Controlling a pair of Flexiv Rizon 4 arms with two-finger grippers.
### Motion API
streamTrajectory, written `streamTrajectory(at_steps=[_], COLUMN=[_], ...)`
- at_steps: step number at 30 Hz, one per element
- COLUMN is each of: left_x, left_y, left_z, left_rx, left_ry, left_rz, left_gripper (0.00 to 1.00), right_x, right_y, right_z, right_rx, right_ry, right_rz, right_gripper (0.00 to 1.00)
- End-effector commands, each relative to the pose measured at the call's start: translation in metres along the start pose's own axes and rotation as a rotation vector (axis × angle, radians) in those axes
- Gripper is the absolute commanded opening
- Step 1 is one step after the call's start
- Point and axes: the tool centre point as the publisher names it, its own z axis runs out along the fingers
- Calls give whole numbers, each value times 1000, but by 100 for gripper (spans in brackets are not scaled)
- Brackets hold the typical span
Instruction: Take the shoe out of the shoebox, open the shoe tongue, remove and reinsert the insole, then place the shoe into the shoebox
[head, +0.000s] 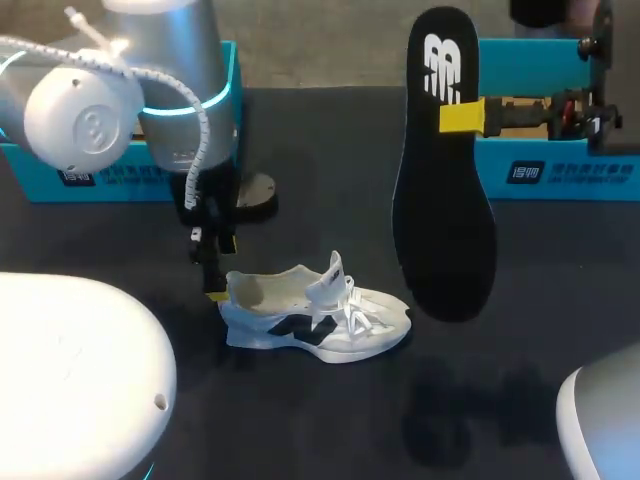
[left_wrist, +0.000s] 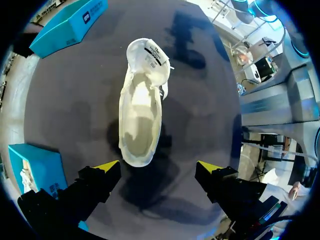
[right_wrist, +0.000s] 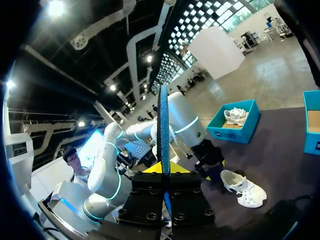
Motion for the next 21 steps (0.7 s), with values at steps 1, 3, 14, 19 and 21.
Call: streamTrajectory(at_steps=[1, 3, 14, 19, 21], left_x=[0, 0, -7, -11, -12], left_y=[-2, -2, -5, -6, -6], left_z=[-3, -5, -11, -12, -13], left_rx=[-37, -40, -31, -21, -23], left_ry=[-25, -38, -148, -166, -168], left_rz=[12, 18, 45, 38, 31], left_gripper=[100, 100, 100, 100, 100], right_x=[4, 4, 4, 4, 4], right_y=[-1, -1, -1, -1, -1], right_z=[5, 5, 5, 5, 5], right_rx=[-4, -4, -4, -4, -4], right_ry=[-6, -6, -6, -6, -6], right_rz=[1, 1, 1, 1, 1], right_gripper=[0, 0, 0, 0, 0])
